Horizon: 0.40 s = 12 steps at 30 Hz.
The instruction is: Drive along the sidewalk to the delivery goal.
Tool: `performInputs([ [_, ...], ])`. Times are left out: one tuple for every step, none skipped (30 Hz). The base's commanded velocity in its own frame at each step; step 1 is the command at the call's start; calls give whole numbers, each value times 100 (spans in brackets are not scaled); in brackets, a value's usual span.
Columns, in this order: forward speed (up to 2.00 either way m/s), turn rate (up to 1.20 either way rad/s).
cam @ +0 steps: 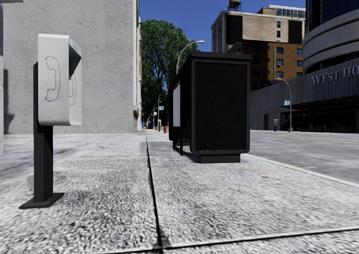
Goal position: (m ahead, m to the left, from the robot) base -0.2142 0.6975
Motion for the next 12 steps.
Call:
performInputs([
  [0,0],
  [0,0],
  [0,0],
  [0,0],
  [0,0],
  [0,0],
  [0,0],
  [0,0],
  [0,0],
  [0,0],
  [0,0],
  [0,0],
])
